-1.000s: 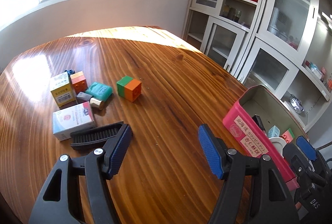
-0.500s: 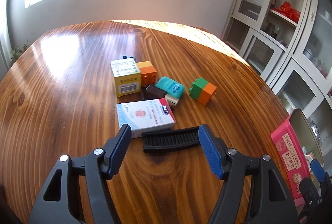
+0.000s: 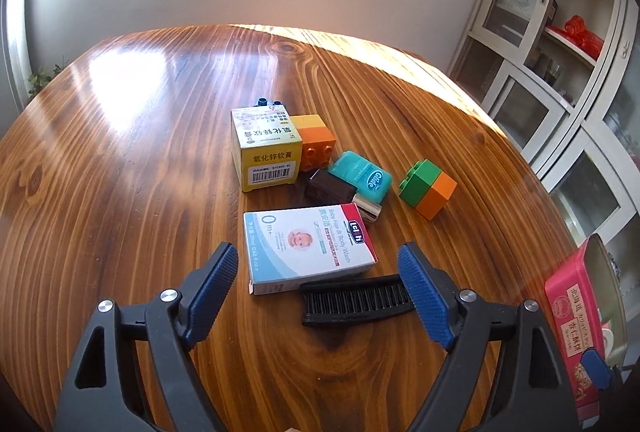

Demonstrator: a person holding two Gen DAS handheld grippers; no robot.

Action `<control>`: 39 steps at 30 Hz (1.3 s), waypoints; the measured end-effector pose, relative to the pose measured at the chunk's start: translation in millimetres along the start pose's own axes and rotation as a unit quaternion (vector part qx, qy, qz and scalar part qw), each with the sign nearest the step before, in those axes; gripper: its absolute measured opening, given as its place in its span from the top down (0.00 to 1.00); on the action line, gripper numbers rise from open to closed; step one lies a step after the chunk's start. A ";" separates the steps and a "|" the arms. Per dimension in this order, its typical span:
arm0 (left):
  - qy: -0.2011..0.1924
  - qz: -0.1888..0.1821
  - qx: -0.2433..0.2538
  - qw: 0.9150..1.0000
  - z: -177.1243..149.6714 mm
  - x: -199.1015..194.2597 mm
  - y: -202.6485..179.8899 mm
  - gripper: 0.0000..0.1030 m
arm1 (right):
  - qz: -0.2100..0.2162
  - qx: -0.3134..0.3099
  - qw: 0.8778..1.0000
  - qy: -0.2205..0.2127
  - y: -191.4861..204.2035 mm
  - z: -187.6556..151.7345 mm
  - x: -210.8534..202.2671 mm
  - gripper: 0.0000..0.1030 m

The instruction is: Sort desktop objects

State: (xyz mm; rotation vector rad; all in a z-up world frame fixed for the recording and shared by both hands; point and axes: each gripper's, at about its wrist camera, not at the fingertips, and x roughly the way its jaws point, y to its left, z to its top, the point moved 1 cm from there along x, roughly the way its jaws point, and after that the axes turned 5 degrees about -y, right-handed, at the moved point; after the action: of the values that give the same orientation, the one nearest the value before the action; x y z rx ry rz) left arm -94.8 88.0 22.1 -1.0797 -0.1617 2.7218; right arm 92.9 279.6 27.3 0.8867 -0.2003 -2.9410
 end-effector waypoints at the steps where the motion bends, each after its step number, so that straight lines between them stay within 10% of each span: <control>1: 0.002 0.004 0.008 1.000 0.3 3.2 -2.1 0.17 | 0.001 0.002 1.000 0.001 -0.6 -0.7 1.2 0.01; 39: 0.027 0.077 0.015 0.997 -18.4 0.9 43.7 0.17 | 0.067 -0.002 0.996 0.052 13.6 20.6 48.8 0.01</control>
State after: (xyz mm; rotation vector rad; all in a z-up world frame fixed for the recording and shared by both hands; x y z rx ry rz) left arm -89.5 46.2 0.4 -1.2028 -0.0296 2.8158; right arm 41.2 263.5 19.6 0.9831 -0.2369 -2.7632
